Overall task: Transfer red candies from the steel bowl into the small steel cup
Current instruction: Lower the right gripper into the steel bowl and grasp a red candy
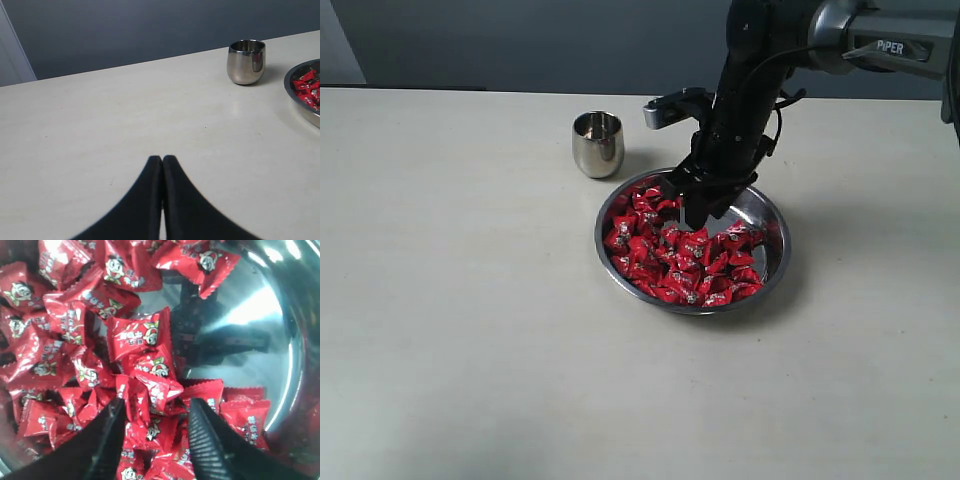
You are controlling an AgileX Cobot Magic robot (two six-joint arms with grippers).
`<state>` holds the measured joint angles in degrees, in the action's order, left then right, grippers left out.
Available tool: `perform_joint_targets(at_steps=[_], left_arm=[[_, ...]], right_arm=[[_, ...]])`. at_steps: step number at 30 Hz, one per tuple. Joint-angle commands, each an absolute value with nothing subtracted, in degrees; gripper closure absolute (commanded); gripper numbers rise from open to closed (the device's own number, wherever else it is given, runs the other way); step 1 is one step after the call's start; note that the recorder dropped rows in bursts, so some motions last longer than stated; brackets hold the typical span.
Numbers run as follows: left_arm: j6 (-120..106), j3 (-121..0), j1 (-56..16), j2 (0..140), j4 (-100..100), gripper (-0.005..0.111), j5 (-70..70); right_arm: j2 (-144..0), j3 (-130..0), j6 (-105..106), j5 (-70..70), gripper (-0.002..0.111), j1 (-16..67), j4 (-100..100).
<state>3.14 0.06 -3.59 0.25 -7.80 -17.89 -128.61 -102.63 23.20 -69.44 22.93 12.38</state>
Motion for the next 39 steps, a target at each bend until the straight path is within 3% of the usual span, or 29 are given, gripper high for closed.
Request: perform_joint_targets(at_steps=[1,11,36,39], left_arm=[[3.46,0.00,-4.19,0.00,-7.77,0.106,-17.69],[3.46,0.00,-4.19,0.00,-7.77,0.106,-17.69],[3.46,0.00,-4.19,0.00,-7.77,0.106,-17.69],[3.46,0.00,-4.19,0.00,-7.77,0.106,-17.69]], right_arm=[[-129.02,-103.02,23.35,-69.96,0.067,23.14,13.59],[-130.42,-103.02,19.31,-69.96,0.072,23.39,13.56],[-126.84,-96.31,19.87,-69.96,0.072,23.39,13.18],[-128.04,-96.31,19.87,-69.96,0.079,23.39,13.40]])
